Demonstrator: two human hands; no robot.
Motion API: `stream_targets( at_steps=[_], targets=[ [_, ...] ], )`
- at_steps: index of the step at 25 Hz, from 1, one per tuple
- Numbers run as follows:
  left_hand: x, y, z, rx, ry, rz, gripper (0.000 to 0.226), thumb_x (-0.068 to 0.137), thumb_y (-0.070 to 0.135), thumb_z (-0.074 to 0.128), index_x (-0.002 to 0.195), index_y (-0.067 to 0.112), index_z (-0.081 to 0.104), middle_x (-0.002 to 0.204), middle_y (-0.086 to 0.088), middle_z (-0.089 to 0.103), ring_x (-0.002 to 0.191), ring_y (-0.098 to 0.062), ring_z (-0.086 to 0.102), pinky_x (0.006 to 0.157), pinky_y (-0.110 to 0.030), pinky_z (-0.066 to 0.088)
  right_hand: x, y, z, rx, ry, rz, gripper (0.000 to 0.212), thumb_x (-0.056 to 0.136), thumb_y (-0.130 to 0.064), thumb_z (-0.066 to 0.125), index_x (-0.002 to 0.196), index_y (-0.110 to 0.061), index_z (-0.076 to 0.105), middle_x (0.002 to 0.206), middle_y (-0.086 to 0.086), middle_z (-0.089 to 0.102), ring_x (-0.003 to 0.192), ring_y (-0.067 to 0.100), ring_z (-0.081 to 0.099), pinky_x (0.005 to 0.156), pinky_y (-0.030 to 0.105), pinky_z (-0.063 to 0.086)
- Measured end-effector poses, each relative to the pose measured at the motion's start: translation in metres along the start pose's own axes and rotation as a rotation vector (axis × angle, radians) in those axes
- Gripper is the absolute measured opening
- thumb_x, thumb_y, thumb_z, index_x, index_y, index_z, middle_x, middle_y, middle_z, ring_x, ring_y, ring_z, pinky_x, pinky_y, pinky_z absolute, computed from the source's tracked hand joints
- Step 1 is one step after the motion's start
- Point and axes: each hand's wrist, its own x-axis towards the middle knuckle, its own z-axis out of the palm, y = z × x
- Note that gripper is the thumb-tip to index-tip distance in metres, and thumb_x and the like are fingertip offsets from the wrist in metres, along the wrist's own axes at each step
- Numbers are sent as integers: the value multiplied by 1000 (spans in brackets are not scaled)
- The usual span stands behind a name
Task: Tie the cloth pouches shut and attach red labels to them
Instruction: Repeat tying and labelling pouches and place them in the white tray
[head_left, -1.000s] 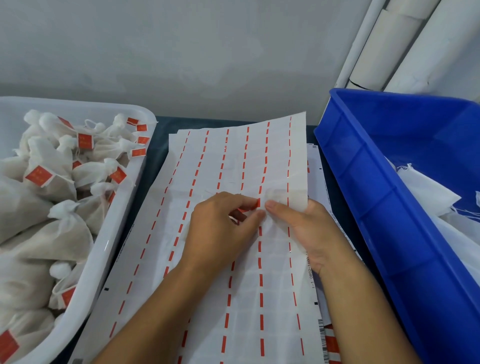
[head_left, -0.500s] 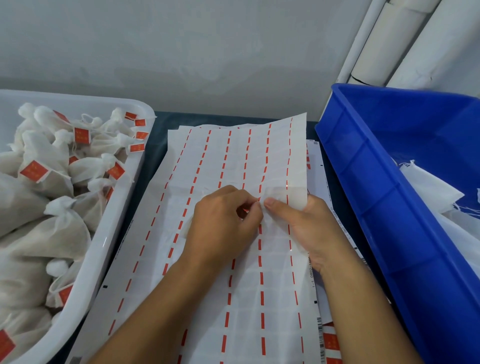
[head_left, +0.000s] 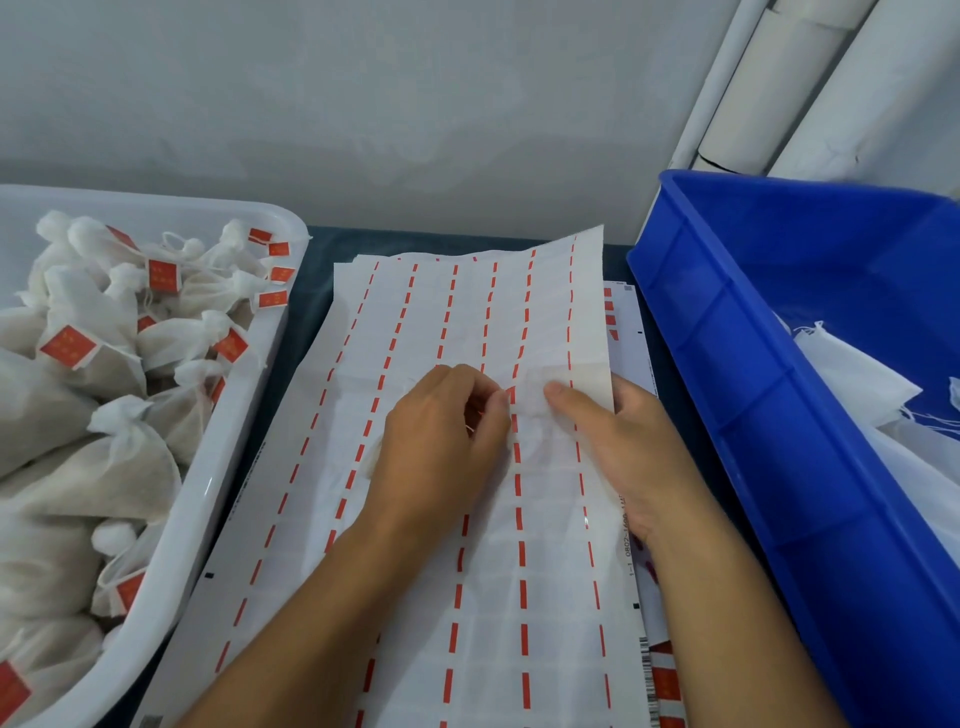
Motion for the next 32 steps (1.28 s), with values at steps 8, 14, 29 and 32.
stream_targets(
  at_steps=[8,14,29,32],
  targets=[
    [-3,3,-8,-58,87,-22,3,101,34,58,100,31,59,97,18,56,86,-4,58,74,-7,46,4,6,-14,-284,141,-44,29,89,-51,72,115,-40,63,110,-20,72,95,10,72,76,37,62],
    [-10,13,-26,10,96,242,13,99,43,55,97,33,63,94,22,55,81,-3,59,65,-7,49,-2,1,-12,-717,371,-292,56,93,-51,67,143,-41,44,115,-18,64,100,7,63,81,23,53],
    [-6,-1,-16,165,93,366,7,96,33,67,98,27,70,96,11,67,76,-3,53,63,-24,59,-12,-6,25,-65,-23,-194,20,94,-45,66,92,-26,73,82,-7,76,70,10,72,62,16,55],
    [-8,2,-19,156,48,375,19,97,43,59,104,29,71,101,13,66,80,-2,55,67,-22,58,-11,-6,26,10,-1,-138,13,94,-37,71,92,-25,74,79,-4,75,72,11,73,65,17,56]
  ],
)
